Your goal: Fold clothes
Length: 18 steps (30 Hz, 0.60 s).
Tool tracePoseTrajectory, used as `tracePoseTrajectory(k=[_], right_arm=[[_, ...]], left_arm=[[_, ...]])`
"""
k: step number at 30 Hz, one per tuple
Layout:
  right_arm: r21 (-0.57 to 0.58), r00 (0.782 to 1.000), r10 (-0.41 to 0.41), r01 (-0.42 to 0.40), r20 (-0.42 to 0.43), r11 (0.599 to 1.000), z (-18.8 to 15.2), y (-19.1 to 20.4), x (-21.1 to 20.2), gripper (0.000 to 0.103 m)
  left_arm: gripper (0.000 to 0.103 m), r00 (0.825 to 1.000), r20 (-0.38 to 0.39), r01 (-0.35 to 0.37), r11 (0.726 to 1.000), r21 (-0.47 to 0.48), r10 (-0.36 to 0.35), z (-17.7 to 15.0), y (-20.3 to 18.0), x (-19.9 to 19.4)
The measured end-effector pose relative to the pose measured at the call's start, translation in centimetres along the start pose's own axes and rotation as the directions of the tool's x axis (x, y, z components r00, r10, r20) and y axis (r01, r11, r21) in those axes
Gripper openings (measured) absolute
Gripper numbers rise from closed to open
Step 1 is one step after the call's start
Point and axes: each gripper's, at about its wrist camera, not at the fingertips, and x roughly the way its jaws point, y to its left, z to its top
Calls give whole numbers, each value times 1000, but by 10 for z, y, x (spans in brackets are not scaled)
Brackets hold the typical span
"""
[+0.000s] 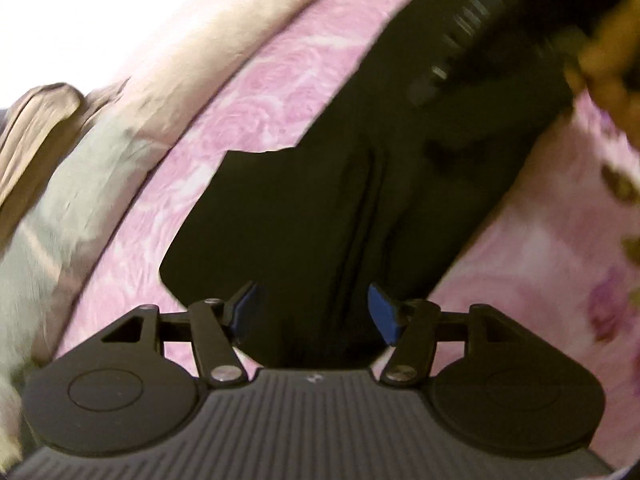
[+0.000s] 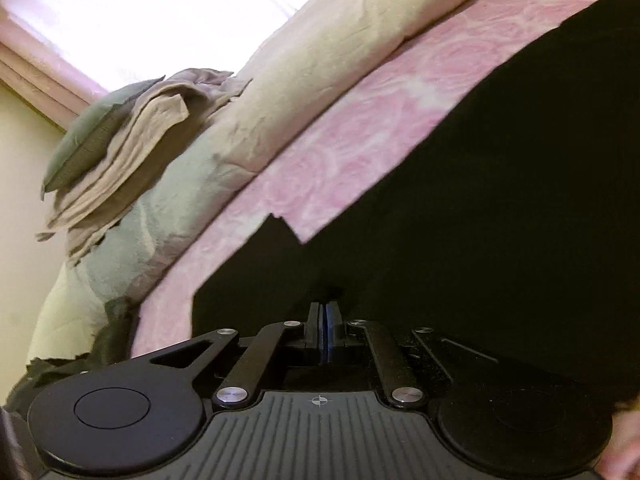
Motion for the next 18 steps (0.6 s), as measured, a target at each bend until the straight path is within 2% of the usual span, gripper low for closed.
tracePoseTrajectory(k=[1, 2, 3, 8, 12, 15, 18], right_arm=[[12, 1000, 3, -3, -3, 1000, 3, 0, 4, 37], [19, 1000, 6, -6, 1, 1000, 4, 0, 5, 88], [22, 1000, 8, -8, 11, 1000, 3, -2, 1, 95], [27, 999, 37, -36, -37, 999, 12, -7, 13, 94], [88, 996, 76, -72, -47, 994, 16, -15, 12, 94], [104, 993, 106, -100, -50, 990, 18, -13, 17, 94], [112, 987, 134, -125, -84, 986, 15, -10, 29, 94]], left_arm=[[57, 1000, -3, 3, 1000, 27, -3, 2, -2, 9], [56, 1000, -10, 9, 999, 53, -9, 3, -5, 17], [56, 1000, -17, 16, 997, 80, -15, 5, -7, 26], [51, 999, -34, 18, 982, 189, -12, 4, -21, 50], [49, 1000, -19, 14, 981, 193, -10, 6, -15, 43], [47, 999, -27, -30, 969, 246, 37, 2, -12, 42], [26, 998, -54, -18, 954, 298, 35, -6, -12, 54]])
